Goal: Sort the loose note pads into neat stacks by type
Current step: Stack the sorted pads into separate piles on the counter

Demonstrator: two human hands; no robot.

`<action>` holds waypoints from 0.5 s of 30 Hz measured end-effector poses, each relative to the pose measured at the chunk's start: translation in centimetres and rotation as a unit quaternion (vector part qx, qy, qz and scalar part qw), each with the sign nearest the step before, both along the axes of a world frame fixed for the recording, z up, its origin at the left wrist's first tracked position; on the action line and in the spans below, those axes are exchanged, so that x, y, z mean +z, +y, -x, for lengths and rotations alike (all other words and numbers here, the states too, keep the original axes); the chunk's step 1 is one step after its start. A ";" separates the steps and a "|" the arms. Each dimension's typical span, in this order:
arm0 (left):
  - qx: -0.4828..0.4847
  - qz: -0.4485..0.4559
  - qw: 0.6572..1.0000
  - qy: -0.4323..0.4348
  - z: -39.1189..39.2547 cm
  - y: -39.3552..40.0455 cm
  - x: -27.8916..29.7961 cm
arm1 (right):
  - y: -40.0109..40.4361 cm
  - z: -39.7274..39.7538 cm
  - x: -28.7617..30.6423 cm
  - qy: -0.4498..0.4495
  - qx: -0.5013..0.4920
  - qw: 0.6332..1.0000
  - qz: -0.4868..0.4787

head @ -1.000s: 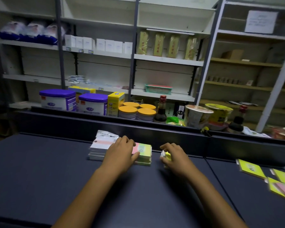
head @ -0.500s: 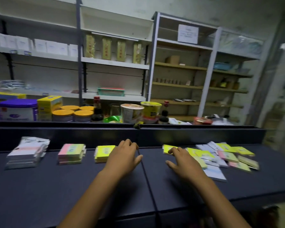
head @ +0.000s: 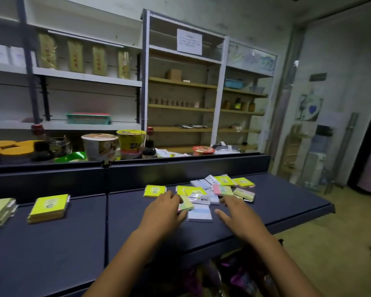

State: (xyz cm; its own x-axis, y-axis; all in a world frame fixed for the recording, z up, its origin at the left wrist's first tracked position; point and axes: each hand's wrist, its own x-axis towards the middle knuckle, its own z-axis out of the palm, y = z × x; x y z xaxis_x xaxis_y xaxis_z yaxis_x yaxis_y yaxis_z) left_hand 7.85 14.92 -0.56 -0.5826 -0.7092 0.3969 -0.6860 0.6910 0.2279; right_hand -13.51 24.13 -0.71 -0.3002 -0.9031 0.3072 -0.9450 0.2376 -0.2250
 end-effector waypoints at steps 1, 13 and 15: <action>-0.002 0.001 1.000 0.002 0.7 -0.4 0.0 | -0.1 0.7 0.0 -0.006 -0.003 1.000 0.005; -0.009 0.006 1.000 -0.017 8.1 -8.2 -0.7 | -6.8 7.6 -0.9 -0.025 -0.021 0.999 0.007; -0.004 0.013 1.000 -0.019 8.9 -9.5 -0.4 | -8.2 8.4 -0.7 -0.024 -0.016 0.999 0.016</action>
